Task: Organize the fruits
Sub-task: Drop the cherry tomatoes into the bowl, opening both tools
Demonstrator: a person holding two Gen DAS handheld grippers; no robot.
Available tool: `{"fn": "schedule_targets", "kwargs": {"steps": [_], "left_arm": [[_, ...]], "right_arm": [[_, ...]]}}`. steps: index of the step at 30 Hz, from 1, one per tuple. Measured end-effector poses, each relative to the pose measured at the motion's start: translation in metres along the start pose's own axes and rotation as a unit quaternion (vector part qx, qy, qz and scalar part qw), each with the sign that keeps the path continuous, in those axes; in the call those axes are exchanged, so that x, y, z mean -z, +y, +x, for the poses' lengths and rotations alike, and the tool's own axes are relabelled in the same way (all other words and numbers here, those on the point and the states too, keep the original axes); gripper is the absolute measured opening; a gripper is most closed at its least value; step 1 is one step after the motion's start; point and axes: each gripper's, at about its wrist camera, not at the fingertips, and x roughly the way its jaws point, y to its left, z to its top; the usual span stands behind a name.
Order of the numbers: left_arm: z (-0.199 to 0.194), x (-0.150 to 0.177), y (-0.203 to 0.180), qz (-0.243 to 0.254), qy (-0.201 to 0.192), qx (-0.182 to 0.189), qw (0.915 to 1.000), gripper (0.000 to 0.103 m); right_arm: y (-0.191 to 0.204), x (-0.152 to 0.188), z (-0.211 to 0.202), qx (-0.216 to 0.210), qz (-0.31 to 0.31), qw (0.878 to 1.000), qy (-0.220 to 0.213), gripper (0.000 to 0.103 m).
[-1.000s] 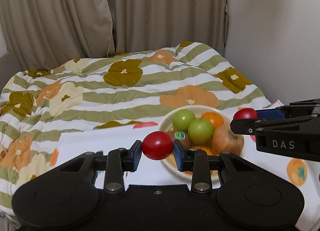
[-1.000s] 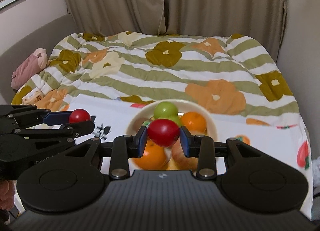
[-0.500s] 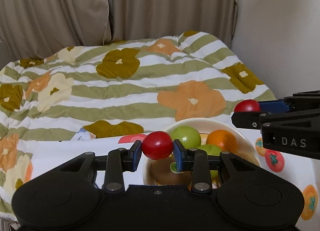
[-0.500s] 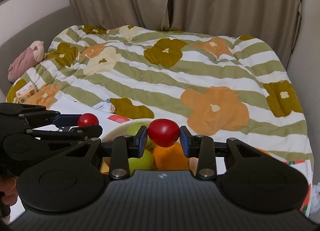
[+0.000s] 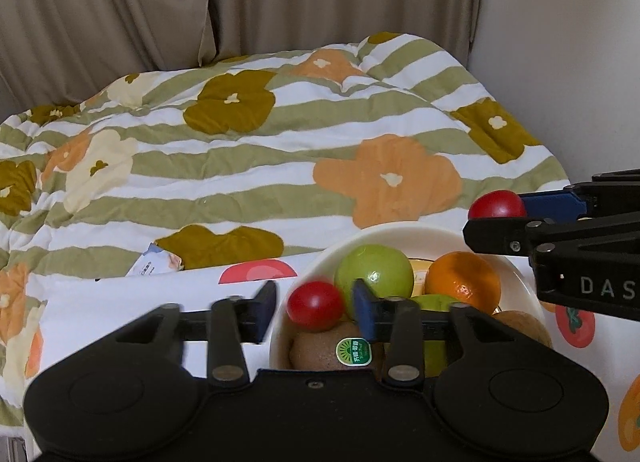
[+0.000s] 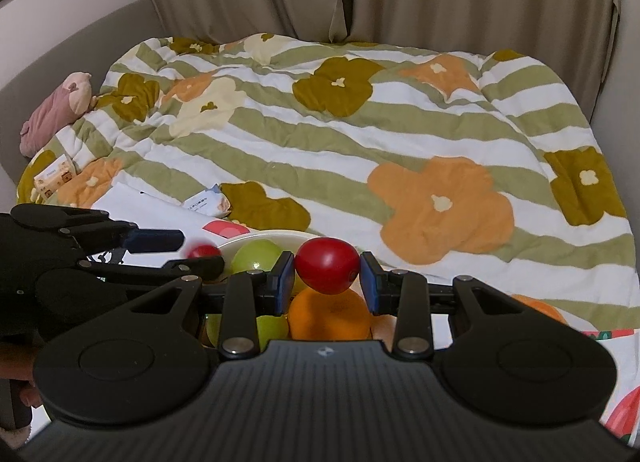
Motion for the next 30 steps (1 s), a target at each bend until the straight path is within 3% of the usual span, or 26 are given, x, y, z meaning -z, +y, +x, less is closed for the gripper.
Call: {"fn": "schedule_targets", "kwargs": {"steps": [2,3,30], "left_arm": [[-0.003,0.000,0.000,0.000,-0.009,0.001,1.0000,0.083],[-0.005,0.001,0.001,-0.001,-0.013,-0.001,0.9999,0.086],[-0.039,0.019,0.016,-0.025,-0.023,-0.034,0.9988,0.086]], "right_arm": [[-0.001,0.001,0.000,-0.003,0.001,1.000,-0.002,0.050],[-0.002,0.001,0.000,-0.004,0.001,1.000,-0.002,0.050],[0.000,-0.006,0.047,-0.012,-0.006,1.000,0.023,0.050]]}}
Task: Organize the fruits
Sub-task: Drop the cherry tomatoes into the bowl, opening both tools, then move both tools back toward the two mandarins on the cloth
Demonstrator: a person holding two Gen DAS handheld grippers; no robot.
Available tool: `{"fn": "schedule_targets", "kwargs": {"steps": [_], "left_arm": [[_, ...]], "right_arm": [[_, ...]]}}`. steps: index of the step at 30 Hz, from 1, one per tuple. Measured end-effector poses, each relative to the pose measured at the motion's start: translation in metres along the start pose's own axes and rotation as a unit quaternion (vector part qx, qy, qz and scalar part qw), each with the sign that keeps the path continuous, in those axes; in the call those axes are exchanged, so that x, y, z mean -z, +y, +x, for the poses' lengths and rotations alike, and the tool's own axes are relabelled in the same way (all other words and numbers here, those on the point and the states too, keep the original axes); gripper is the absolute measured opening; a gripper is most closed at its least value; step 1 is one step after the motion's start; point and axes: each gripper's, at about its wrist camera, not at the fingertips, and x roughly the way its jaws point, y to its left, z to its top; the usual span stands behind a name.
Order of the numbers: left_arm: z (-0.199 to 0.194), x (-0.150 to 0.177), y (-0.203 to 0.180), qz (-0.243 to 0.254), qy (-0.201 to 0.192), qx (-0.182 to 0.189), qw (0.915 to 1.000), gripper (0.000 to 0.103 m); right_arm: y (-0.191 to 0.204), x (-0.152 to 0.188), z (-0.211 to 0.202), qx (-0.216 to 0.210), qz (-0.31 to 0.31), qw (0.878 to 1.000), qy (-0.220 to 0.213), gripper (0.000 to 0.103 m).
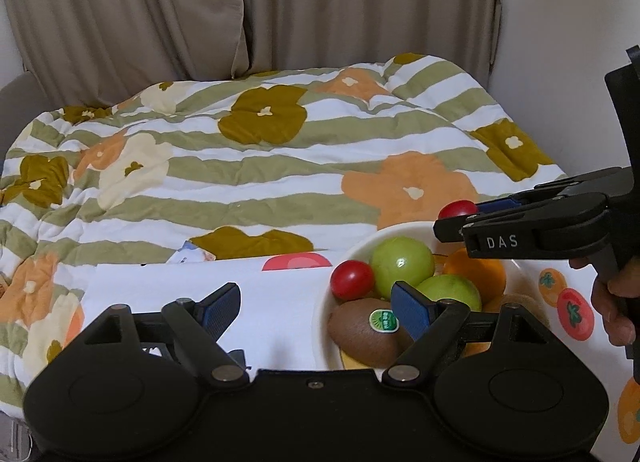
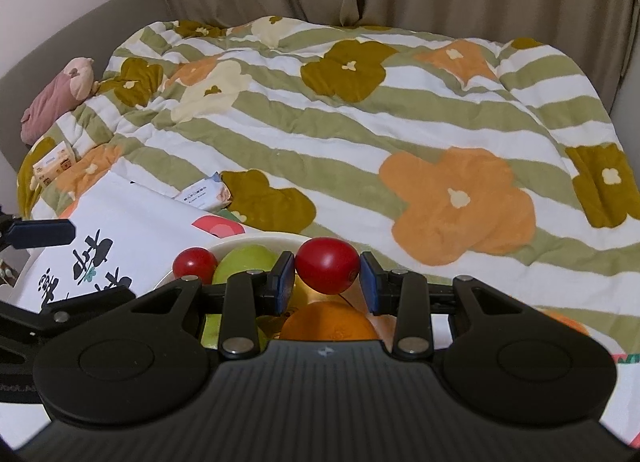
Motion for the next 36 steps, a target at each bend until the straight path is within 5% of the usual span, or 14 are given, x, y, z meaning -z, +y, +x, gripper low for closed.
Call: {"fn": "schedule_targets", "kwargs": {"steps": [2,4,6,8,21,36], "left_arm": [[-0.001,0.002,0.002,-0.003,0.001,0.000,1.0000,0.086],[-0.003,0.003,0.004,-0.006,0.001,0.001,1.0000,0.086],[-0.005,0.005,0.004,-0.007,0.000,0.001,1.0000,0.086],[-0.007,0.006,0.004,-0.009,-0.001,0.001,1.0000,0.086],[-0.034,0.010,0.007,0.000,-0.023,0.010,0.9997,0.086],[-0.108,0.039,0.013,0.017,-0.081,0.036,0.9959,0.087]], "right_arm": [[0.000,0.000,0.000,-0.002,0.006,1.000,-0.001,0.051],[0.002,0.001,-0.002,-0.002,0.007,1.000,-0.007,0.064],[0.003,0.001,-0.006,0.010,0.009,1.000,-0.013,0.089],[0.003,0.002,-0.011,0.017,0.015,1.000,-0.021,0.093],[0.017,0.005,-0.054,0.039,0.023,0.998,-0.044,0.094],[0.051,0.047,-0.162,0.102,0.044,0.988,-0.107,0.097]]}}
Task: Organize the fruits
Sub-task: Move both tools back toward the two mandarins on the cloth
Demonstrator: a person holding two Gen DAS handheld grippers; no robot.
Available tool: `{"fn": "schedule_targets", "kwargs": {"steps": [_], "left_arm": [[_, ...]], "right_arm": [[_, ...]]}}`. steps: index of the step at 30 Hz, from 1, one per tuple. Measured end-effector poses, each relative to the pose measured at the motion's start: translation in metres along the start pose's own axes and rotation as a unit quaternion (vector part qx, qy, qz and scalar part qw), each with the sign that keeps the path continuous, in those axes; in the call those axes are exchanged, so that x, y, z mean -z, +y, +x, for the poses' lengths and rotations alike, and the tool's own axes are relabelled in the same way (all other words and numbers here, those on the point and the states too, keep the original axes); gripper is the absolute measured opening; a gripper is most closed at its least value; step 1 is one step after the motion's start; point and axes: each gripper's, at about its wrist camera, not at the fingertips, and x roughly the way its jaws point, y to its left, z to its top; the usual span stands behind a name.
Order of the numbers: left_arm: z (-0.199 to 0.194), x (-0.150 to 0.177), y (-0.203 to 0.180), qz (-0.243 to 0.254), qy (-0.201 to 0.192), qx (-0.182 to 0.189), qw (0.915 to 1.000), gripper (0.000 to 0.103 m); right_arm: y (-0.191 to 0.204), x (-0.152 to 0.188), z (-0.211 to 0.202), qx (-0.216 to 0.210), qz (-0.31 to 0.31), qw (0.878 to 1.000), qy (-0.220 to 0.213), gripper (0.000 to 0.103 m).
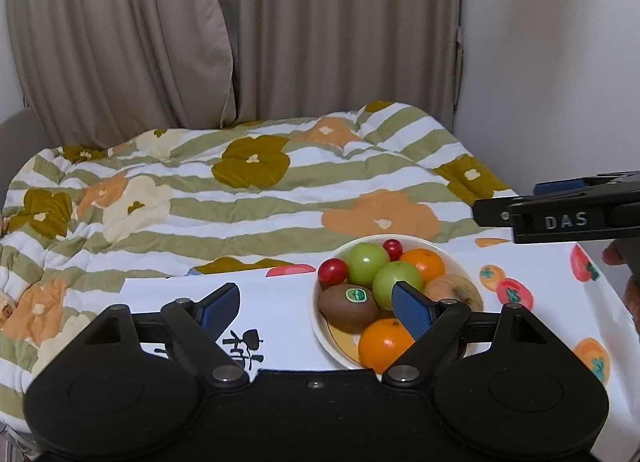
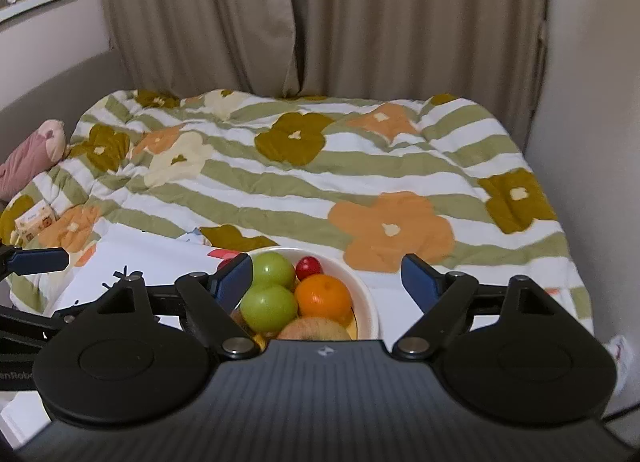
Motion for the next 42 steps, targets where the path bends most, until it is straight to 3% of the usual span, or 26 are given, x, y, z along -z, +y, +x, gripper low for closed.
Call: {"fn": "schedule_targets", "kwargs": {"steps": [5,8,13,22,32,38,42], "left_arm": [[-0.031,0.012,-0.003,0.000,-0.020,0.007,0.9998,0.087],[-0.050,0.017,-0.009,0.006,-0.038,0.005,0.9993,0.098],[-0.076,0.027,-0.023,0.023,-0.062,0.024,0.9975,0.098],[-0.100,0.049,-0.047,0.045,-0.061,0.052,0.9958,0.098],[-0.086,0.092,-0.101,0.071,-0.003,0.081,0.9942,0.098],[-0.072,0.124,-0.139,0.098,0.022,0.126,0.9870,0.098],[-0.061,0.144,-0.163,0.117,0.040,0.137,0.9827,0.097]], "right_arm": [[0.000,0.019,-0.045,0.021,0.014,1.000,-0.016,0.097],[-0.001,0.032,-0.073,0.038,0.021,0.999,-0.031,0.097],[-0.004,0.055,-0.118,0.065,0.034,0.996,-0.049,0.097],[-0.023,0.096,-0.164,0.096,0.050,0.993,-0.046,0.097],[-0.070,0.146,-0.150,0.071,0.035,0.997,0.001,0.097],[-0.093,0.173,-0.131,0.038,0.000,0.999,0.029,0.097],[-0.101,0.186,-0.118,0.016,-0.013,0.999,0.043,0.097]]}}
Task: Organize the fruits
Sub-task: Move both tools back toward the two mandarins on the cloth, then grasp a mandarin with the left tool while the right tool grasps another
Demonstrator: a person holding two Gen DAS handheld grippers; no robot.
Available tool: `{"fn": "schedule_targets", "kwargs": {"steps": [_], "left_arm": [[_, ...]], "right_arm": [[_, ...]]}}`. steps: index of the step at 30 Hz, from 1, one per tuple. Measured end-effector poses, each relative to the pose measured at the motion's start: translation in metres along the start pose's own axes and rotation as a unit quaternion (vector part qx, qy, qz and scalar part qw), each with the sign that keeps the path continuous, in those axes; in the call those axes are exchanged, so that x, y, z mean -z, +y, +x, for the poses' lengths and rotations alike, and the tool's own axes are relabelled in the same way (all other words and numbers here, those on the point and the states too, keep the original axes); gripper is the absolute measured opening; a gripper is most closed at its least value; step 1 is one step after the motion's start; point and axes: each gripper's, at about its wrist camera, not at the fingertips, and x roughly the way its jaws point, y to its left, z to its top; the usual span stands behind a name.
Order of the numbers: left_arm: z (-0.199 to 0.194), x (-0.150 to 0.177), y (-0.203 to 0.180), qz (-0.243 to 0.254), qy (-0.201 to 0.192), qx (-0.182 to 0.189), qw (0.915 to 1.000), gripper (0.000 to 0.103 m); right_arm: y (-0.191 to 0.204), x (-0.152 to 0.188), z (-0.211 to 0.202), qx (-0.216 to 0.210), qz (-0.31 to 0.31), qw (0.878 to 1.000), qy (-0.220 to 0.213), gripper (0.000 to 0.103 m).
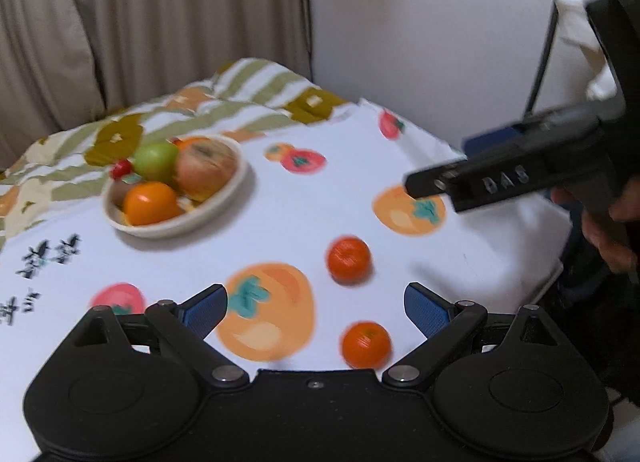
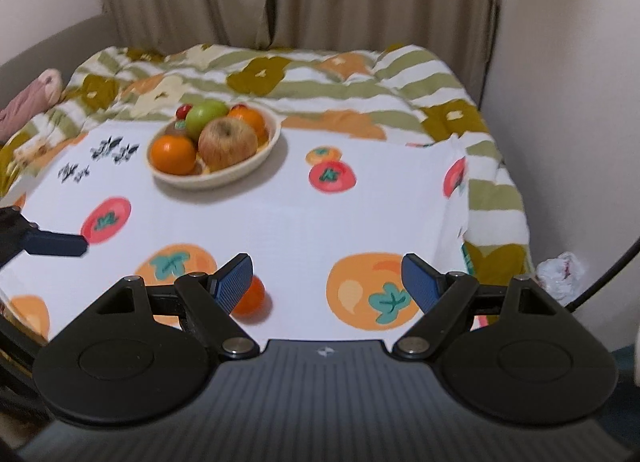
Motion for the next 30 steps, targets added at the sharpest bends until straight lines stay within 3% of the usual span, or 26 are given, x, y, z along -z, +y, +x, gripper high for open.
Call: {"fn": "schedule_targets", "kwargs": {"steps": [3,11,15,20,30], "left_arm": [[0.014,0.010,-0.010,0.000,0.017,0.008,0.9998,0.092],[0.040,0.027,-0.022,-0.002,0.047,0.012,0.9988,0.067],[0.044,0.030,-0.026,0.001,0.046,0.013,0.9989,0.064],[0.049,0.029,-0.026,-0.005,0.053,0.017,0.9984,0.044],[0.050,0.030,-0.023,0.000,0.057,0.005,0.9984,0.041]], "right_arm": [[-0.002,0.008,0.010,-0.012,-0.005,1.000,0.008,0.097],[0.002,0.020,0.028,-0.037,-0.011,0.999,0.019,0.094],[0.008,0.021,0.032,-0.047,-0.021,0.999,0.019,0.094],[0.015,0.018,0.038,-0.055,-0.025,0.998,0.025,0.093],[0.035,0.017,0.055,-0.080,-0.041,0.995,0.044,0.078]]}}
